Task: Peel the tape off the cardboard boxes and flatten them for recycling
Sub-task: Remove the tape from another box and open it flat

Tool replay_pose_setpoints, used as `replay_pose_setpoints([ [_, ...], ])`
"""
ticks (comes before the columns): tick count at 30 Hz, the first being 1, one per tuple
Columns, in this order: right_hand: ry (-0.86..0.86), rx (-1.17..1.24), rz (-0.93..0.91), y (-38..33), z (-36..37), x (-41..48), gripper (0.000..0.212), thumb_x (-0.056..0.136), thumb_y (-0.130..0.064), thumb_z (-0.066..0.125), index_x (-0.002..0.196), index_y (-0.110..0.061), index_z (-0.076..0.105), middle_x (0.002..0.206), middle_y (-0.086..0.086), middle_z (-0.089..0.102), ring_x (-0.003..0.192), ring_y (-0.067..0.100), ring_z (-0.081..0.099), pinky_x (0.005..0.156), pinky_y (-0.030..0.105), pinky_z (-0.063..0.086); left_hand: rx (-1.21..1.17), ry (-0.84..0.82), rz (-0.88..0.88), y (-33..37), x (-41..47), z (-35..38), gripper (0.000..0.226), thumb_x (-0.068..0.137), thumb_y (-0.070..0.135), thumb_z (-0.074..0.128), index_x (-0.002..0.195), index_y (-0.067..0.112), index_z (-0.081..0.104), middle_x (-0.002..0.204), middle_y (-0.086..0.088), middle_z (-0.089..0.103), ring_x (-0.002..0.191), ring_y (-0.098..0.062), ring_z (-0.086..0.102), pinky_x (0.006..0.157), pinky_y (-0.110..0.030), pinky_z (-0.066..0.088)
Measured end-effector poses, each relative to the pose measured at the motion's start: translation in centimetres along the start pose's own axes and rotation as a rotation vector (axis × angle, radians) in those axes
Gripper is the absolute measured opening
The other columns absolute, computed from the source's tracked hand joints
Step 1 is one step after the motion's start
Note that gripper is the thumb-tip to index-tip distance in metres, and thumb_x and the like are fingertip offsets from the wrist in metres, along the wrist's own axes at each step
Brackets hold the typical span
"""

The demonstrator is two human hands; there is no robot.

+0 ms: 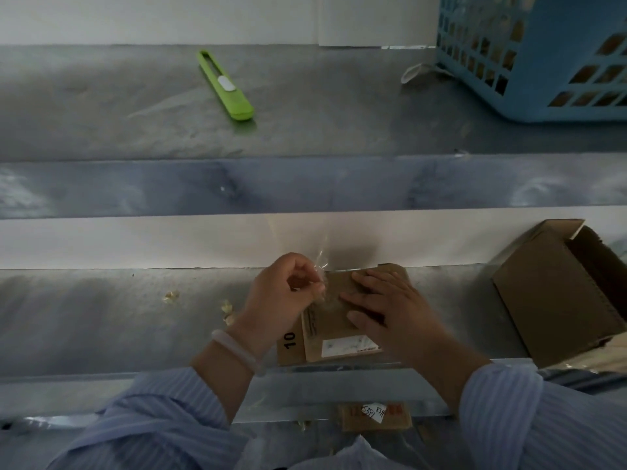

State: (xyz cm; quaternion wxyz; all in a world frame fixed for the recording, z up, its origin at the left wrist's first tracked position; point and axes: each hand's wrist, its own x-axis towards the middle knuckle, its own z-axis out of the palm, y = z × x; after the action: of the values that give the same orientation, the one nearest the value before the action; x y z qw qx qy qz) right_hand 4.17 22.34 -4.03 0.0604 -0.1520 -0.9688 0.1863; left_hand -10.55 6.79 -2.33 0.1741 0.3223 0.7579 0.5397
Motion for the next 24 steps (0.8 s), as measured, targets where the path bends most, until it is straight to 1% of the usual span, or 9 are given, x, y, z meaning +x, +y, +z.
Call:
replay_pose_setpoints([
  [3,0.017,0.105,0.101,-1.0,0.0,0.8,0.048,0.081,-0.072,0.039,0.117,-0.051,0.062,0.143,-0.020,0.045,0.134,0.003,0.027,0.118,0.038,0.015,-0.252,0.051,-0.146,0.4,0.0,1.2,0.024,0.076,0.012,0.077,0.080,0.028,0.061,0.079,0.003,0.072,0.076,-0.012,0.070,0.067,-0.024,0.057],
  [5,0.080,0.186,0.159,-1.5,0.2,1.2,0.049,0.078,-0.075,0.038,0.104,-0.048,0.070,0.133,-0.018,0.054,0.121,-0.001,0.034,0.114,0.041,0.022,-0.393,0.031,-0.236,0.5,-0.2,2.2,0.022,0.077,0.006,0.076,0.085,0.018,0.059,0.079,-0.007,0.071,0.079,-0.021,0.071,0.068,-0.032,0.059],
  [9,0.183,0.283,0.251,-1.7,0.6,1.7,0.036,0.077,-0.067,0.055,0.089,-0.041,0.075,0.113,-0.024,0.061,0.102,-0.009,0.033,0.108,0.039,0.031,-0.462,0.021,-0.330,0.6,-0.3,3.3,0.024,0.080,-0.001,0.070,0.093,0.010,0.053,0.085,-0.014,0.069,0.083,-0.023,0.071,0.068,-0.030,0.059],
  [12,0.198,0.303,0.233,-1.6,0.6,1.8,0.026,0.076,-0.058,0.063,0.079,-0.035,0.076,0.095,-0.027,0.062,0.090,-0.008,0.044,0.091,0.027,0.038,-0.226,-0.013,-0.231,0.2,-0.2,3.2,0.027,0.079,0.007,0.074,0.093,0.017,0.053,0.088,-0.008,0.070,0.086,-0.020,0.070,0.075,-0.033,0.058],
  [15,0.199,0.320,0.276,-1.5,0.6,1.7,0.013,0.080,-0.039,0.070,0.070,-0.031,0.067,0.079,-0.017,0.062,0.079,0.002,0.054,0.068,0.019,0.041,0.048,-0.037,-0.085,0.3,-0.5,3.1,0.029,0.074,0.019,0.080,0.086,0.031,0.057,0.083,0.008,0.067,0.079,0.002,0.062,0.067,-0.011,0.050],
  [17,0.230,0.330,0.316,-1.3,0.6,1.2,0.016,0.083,-0.032,0.068,0.070,-0.033,0.058,0.078,-0.017,0.057,0.076,0.000,0.053,0.060,0.010,0.036,0.152,-0.031,-0.045,0.4,-0.5,3.1,0.028,0.073,0.022,0.081,0.080,0.034,0.056,0.080,0.013,0.063,0.077,0.006,0.059,0.062,-0.005,0.044],
  [20,0.312,0.405,0.382,-0.8,0.4,0.6,0.014,0.084,-0.024,0.064,0.078,-0.032,0.055,0.084,-0.015,0.058,0.076,-0.003,0.054,0.057,0.010,0.038,0.339,-0.080,0.024,0.5,-0.6,3.2,0.027,0.073,0.027,0.080,0.084,0.034,0.057,0.086,0.017,0.054,0.076,0.001,0.054,0.064,-0.004,0.039],
  [22,0.391,0.418,0.419,-0.2,0.0,0.2,0.015,0.083,-0.020,0.064,0.080,-0.031,0.055,0.083,-0.014,0.058,0.075,0.001,0.055,0.060,0.016,0.042,0.434,-0.118,0.089,0.4,-0.7,3.5,0.025,0.074,0.028,0.079,0.092,0.027,0.062,0.089,0.015,0.049,0.080,-0.001,0.049,0.068,-0.004,0.036],
  [24,0.487,0.424,0.455,0.7,-0.8,-0.2,0.021,0.081,-0.013,0.065,0.078,-0.030,0.054,0.083,-0.013,0.058,0.076,0.004,0.055,0.060,0.014,0.039,0.501,-0.143,0.133,0.2,-0.7,3.7,0.026,0.077,0.031,0.076,0.098,0.022,0.064,0.092,0.012,0.046,0.083,-0.003,0.045,0.070,-0.005,0.033],
])
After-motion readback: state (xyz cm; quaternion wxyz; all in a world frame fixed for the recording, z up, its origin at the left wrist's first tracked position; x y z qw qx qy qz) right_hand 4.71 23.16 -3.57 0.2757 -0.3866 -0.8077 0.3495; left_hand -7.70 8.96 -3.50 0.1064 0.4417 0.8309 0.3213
